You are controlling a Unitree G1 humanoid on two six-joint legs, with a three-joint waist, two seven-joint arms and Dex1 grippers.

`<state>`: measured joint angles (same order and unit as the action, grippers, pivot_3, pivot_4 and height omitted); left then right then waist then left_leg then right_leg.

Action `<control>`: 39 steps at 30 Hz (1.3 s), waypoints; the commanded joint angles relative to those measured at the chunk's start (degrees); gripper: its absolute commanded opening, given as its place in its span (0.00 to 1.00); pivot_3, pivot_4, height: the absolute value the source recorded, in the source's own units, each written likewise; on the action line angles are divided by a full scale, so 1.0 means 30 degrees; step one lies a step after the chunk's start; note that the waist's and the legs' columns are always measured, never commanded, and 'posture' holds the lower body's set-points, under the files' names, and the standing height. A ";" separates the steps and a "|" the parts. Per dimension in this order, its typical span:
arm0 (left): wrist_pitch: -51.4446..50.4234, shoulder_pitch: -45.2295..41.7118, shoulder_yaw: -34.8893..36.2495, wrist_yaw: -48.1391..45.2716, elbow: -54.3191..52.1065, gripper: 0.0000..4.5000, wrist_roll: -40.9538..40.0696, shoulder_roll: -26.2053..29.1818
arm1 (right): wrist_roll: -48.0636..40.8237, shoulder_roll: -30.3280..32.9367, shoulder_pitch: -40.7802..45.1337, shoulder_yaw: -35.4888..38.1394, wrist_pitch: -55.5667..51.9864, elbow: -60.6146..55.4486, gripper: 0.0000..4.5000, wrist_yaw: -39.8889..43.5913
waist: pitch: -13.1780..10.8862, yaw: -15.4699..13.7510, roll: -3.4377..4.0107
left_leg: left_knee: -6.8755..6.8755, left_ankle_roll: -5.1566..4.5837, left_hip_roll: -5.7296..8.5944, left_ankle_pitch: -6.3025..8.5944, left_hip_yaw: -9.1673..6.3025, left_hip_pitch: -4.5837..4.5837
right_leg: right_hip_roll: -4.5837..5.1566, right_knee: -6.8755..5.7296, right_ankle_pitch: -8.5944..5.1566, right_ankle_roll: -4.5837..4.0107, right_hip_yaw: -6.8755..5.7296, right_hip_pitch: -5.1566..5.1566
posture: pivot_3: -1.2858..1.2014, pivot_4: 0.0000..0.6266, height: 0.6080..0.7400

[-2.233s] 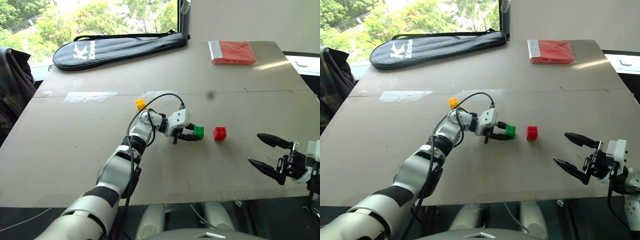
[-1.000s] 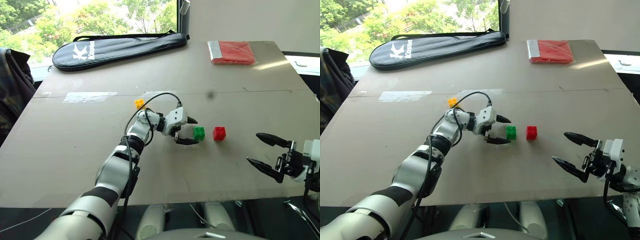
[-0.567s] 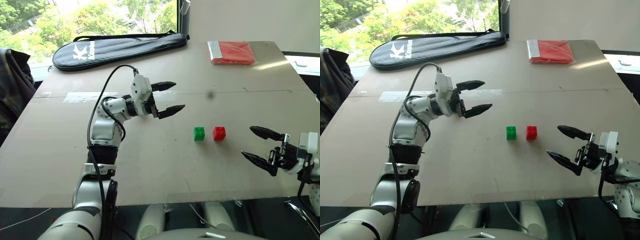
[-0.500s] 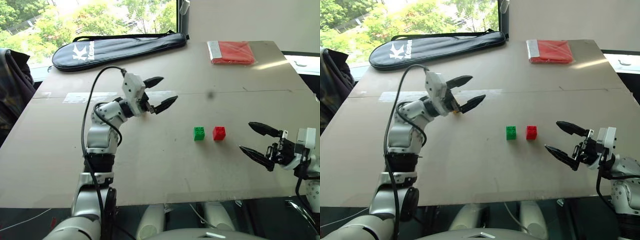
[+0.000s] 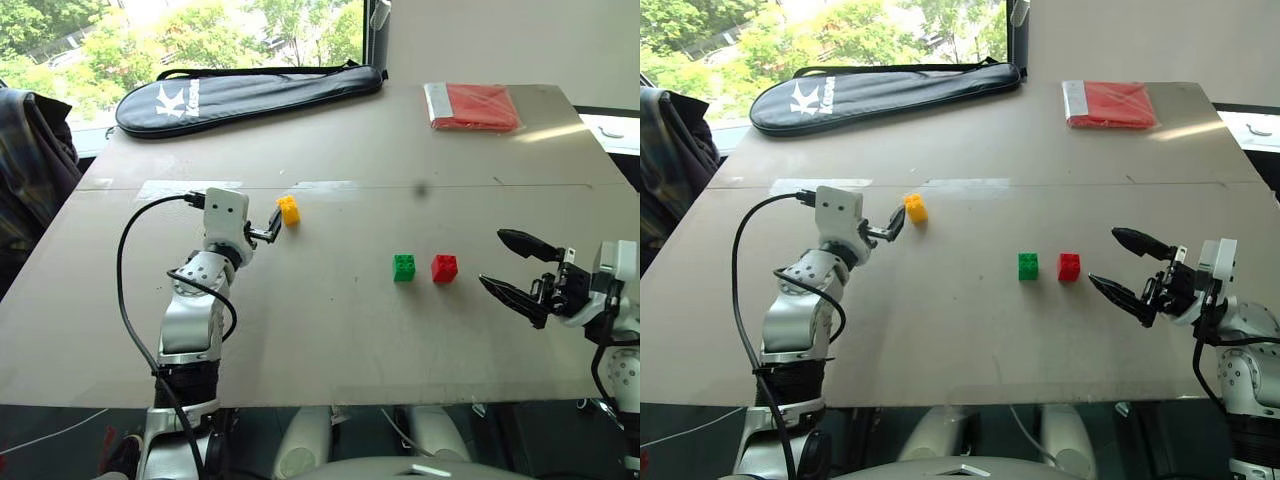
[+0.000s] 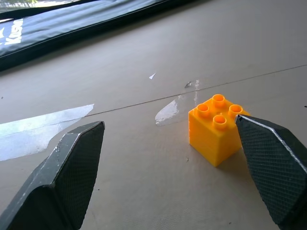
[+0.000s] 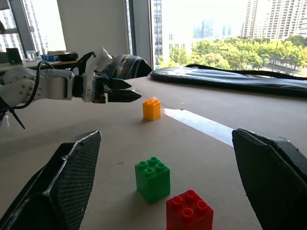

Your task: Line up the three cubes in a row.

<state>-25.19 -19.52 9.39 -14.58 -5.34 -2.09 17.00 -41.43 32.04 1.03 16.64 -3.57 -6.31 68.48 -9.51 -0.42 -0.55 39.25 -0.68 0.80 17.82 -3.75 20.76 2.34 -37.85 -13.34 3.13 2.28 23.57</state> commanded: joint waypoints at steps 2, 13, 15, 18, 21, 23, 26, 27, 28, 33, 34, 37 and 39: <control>0.0086 -0.0116 -0.1208 0.0872 -0.0023 0.99 0.0280 -0.1119 | -0.0142 0.0271 -0.0007 0.0435 -0.0156 -0.1177 1.00 -0.0518 | 0.0000 -0.0056 0.0001 | -0.0001 0.0002 0.0000 -0.0001 0.0009 0.0000 | 0.0010 0.0002 0.0000 0.0000 0.0006 0.0000 | 0.52 0.24 1.00; 0.0682 0.0111 -0.2843 0.3413 -0.0036 0.99 0.1597 -0.2979 | -0.0074 0.0321 -0.0654 0.0706 0.0022 -0.1198 1.00 -0.0452 | 0.0000 -0.0054 -0.0001 | -0.0007 -0.0001 0.0002 0.0001 0.0020 -0.0002 | 0.0010 0.0002 0.0000 0.0001 0.0012 0.0001 | 0.52 0.24 1.00; 0.0869 -0.0187 -0.2827 0.4256 0.0581 0.99 0.2120 -0.3109 | -0.0051 0.0370 -0.0701 0.0774 0.0070 -0.1112 1.00 -0.0375 | 0.0000 -0.0075 -0.0001 | -0.0008 -0.0001 0.0002 0.0001 0.0019 -0.0004 | 0.0009 0.0001 0.0000 0.0001 0.0010 0.0001 | 0.52 0.24 1.00; 0.1383 -0.0873 -0.2822 0.5453 0.2032 0.99 0.2608 -0.3524 | -0.0011 0.0449 -0.0730 0.0818 0.0166 -0.0980 1.00 -0.0288 | 0.0000 -0.0102 -0.0002 | -0.0008 -0.0001 0.0008 0.0001 0.0018 -0.0004 | 0.0007 0.0002 0.0000 0.0001 0.0007 0.0000 | 0.52 0.24 1.00; 0.1850 -0.1659 -0.2832 0.6207 0.3651 0.99 0.2633 -0.4174 | 0.0028 0.0503 -0.0755 0.0785 0.0241 -0.0962 1.00 -0.0254 | 0.0000 -0.0108 -0.0004 | -0.0006 -0.0002 0.0018 0.0001 0.0020 -0.0001 | 0.0009 0.0006 0.0000 0.0002 0.0005 -0.0001 | 0.52 0.24 1.00; 0.2540 -0.2339 -0.2703 0.6695 0.5069 0.99 0.2466 -0.4651 | 0.0038 0.0497 -0.0759 0.0745 0.0261 -0.0993 1.00 -0.0282 | 0.0000 -0.0114 -0.0004 | -0.0007 -0.0002 0.0020 0.0001 0.0020 0.0003 | 0.0010 0.0011 0.0000 0.0003 0.0005 -0.0001 | 0.52 0.24 1.00; 0.3220 -0.3239 -0.2413 0.7535 0.6788 0.99 0.2362 -0.5228 | 0.0065 0.0475 -0.0777 0.0698 0.0297 -0.1045 1.00 -0.0300 | -0.0003 -0.0117 -0.0008 | -0.0008 0.0000 0.0023 0.0000 0.0017 0.0006 | 0.0009 0.0013 0.0000 0.0003 0.0000 0.0001 | 0.52 0.24 1.00; 0.3477 -0.3592 -0.2161 0.8107 0.7290 0.99 0.2293 -0.5529 | 0.0073 0.0470 -0.0787 0.0693 0.0303 -0.1085 1.00 -0.0322 | -0.0003 -0.0119 -0.0010 | -0.0008 0.0000 0.0024 0.0000 0.0017 0.0004 | 0.0009 0.0013 0.0000 0.0003 0.0001 0.0000 | 0.52 0.24 1.00; 0.3709 -0.3884 -0.2029 0.8651 0.7719 0.99 0.2381 -0.5719 | 0.0071 0.0472 -0.0795 0.0698 0.0295 -0.1124 1.00 -0.0345 | -0.0003 -0.0110 -0.0010 | -0.0008 0.0000 0.0027 0.0000 0.0018 0.0004 | 0.0009 0.0013 0.0001 0.0003 0.0000 0.0000 | 0.52 0.24 1.00; 0.4027 -0.4164 -0.1719 1.0683 0.8310 0.59 0.2919 -0.6091 | 0.0069 0.0532 -0.0881 0.0773 0.0283 -0.1291 1.00 -0.0453 | -0.0004 -0.0081 -0.0010 | -0.0011 0.0002 0.0026 0.0000 0.0025 0.0003 | 0.0009 0.0015 0.0001 0.0005 0.0009 0.0002 | 0.52 0.24 1.00; 0.3968 -0.4140 -0.1742 1.0939 0.8370 0.52 0.3032 -0.6078 | 0.0071 0.0538 -0.0922 0.0793 0.0281 -0.1343 1.00 -0.0486 | -0.0004 -0.0092 -0.0011 | -0.0012 0.0002 0.0025 -0.0001 0.0022 0.0004 | 0.0008 0.0015 0.0001 0.0005 0.0007 0.0003 | 0.52 0.24 1.00; 0.3945 -0.4032 -0.1815 1.1188 0.8464 0.29 0.3073 -0.6000 | 0.0076 0.0528 -0.1030 0.0805 0.0289 -0.1481 1.00 -0.0572 | -0.0003 -0.0112 -0.0011 | -0.0011 0.0002 0.0028 -0.0001 0.0020 0.0002 | 0.0009 0.0014 0.0001 0.0005 0.0005 0.0001 | 0.52 0.24 1.00; 0.4034 -0.3969 -0.1825 1.1009 0.8392 0.29 0.2968 -0.5920 | 0.0089 0.0527 -0.1018 0.0783 0.0294 -0.1497 1.00 -0.0617 | -0.0003 -0.0097 -0.0011 | -0.0011 0.0002 0.0030 -0.0001 0.0024 0.0003 | 0.0010 0.0015 0.0001 0.0005 0.0005 0.0001 | 0.52 0.24 1.00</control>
<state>-13.80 -31.32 3.98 18.24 20.73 6.42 -1.15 -40.72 33.02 -2.07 17.00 -3.51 -8.83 66.94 -9.52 -0.71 -0.58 39.21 -0.67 0.89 17.82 -3.66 20.76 2.37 -37.81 -13.34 3.14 2.30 23.57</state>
